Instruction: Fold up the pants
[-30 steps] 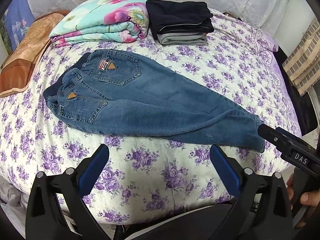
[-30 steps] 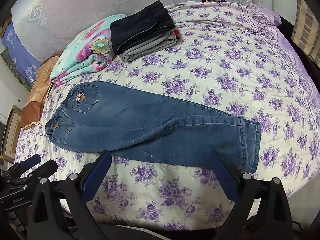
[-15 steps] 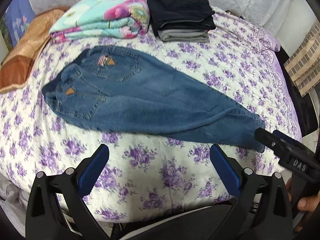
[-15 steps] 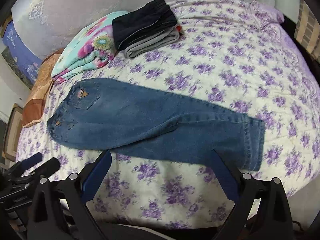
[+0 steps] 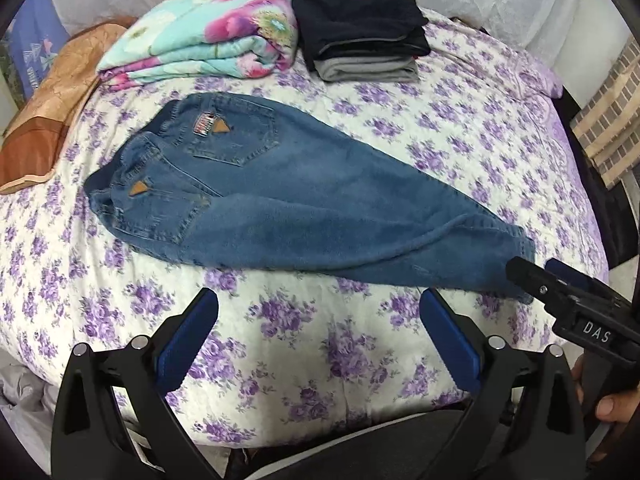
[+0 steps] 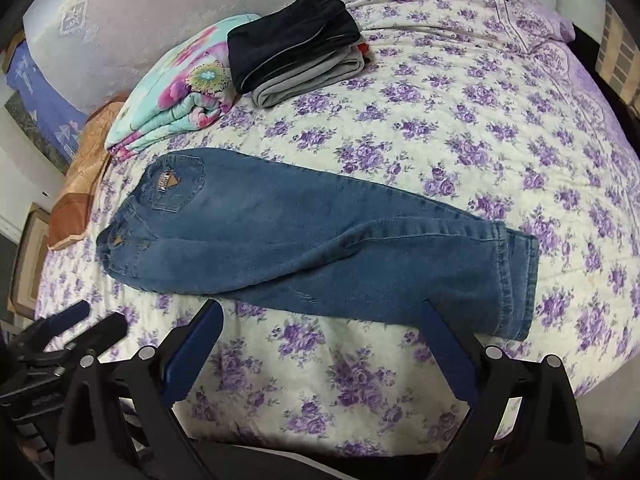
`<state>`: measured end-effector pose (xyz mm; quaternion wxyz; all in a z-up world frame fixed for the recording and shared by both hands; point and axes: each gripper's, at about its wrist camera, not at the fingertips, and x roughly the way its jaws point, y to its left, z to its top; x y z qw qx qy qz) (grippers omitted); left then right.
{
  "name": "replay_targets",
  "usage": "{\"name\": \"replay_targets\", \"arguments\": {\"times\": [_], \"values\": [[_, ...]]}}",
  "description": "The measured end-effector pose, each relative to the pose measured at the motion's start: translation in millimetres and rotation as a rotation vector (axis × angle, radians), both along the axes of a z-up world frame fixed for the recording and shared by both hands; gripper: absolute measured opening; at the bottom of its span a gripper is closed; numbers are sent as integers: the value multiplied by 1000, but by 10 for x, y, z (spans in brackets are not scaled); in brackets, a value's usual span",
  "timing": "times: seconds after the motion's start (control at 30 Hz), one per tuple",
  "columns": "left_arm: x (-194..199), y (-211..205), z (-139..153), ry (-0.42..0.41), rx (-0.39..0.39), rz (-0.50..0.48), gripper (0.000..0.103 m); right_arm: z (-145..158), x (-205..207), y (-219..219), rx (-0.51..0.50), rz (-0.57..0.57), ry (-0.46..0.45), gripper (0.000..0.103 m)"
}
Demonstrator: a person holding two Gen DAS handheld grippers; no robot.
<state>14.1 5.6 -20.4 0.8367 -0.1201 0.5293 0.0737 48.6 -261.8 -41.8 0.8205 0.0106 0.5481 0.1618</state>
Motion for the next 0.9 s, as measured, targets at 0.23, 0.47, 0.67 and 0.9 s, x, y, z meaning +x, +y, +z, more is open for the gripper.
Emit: {"name": "replay_targets", "arguments": {"times": [0.23, 0.47, 0.67, 0.9], "values": [[19, -2, -7, 10, 3, -11, 98, -31, 29, -52, 23, -22, 18, 99], [34, 10, -21, 12, 3, -11, 98, -52, 32, -54, 19, -15, 18, 99], [32, 2, -28, 13, 3, -6, 98, -69, 34, -57, 22, -19, 24, 99], [35, -4, -43, 12, 3, -3, 98, -79, 49, -55, 24, -5, 22, 99]]}}
